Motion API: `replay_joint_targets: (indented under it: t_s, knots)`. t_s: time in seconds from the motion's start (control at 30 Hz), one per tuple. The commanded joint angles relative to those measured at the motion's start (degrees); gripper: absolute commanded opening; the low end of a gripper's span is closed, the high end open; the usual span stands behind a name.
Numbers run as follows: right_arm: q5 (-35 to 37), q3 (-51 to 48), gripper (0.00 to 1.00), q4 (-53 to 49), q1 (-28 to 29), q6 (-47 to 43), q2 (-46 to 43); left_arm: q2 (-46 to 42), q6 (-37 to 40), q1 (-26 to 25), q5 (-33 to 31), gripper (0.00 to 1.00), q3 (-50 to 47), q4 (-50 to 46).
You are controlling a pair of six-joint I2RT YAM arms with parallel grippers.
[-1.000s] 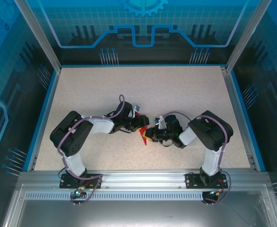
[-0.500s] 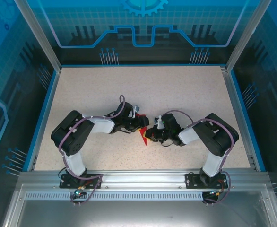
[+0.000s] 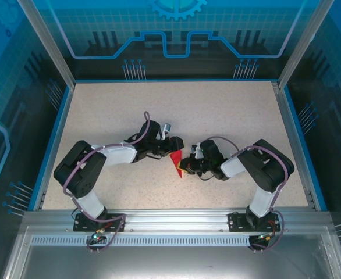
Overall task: Fold a paper plane with a square sheet of paper (pick it up from the middle)
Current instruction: Fold the wing for the fifth time at the center of the table.
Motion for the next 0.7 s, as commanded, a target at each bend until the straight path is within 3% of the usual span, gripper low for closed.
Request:
replay_joint_targets:
  t_s: [0.0,0.37,0.67]
  knots:
    - [0.62,-1.77,0.01,-4.1,-1.28,0.59,0.55,0.72,2.01,0.31,1.17,0.62,0.14,-0.29]
    - [-0.13,-1.08,0.01,-4.54,-1.46,0.28,0.98,6.29,0.75,0.31,2.56,0.62,1.91,2.77]
    - [-1.16,-0.02,0.05,-5.75,-1.46,-0.82,0.68,8.49,-0.33,0.43,-1.83,0.61,3.24,-2.69]
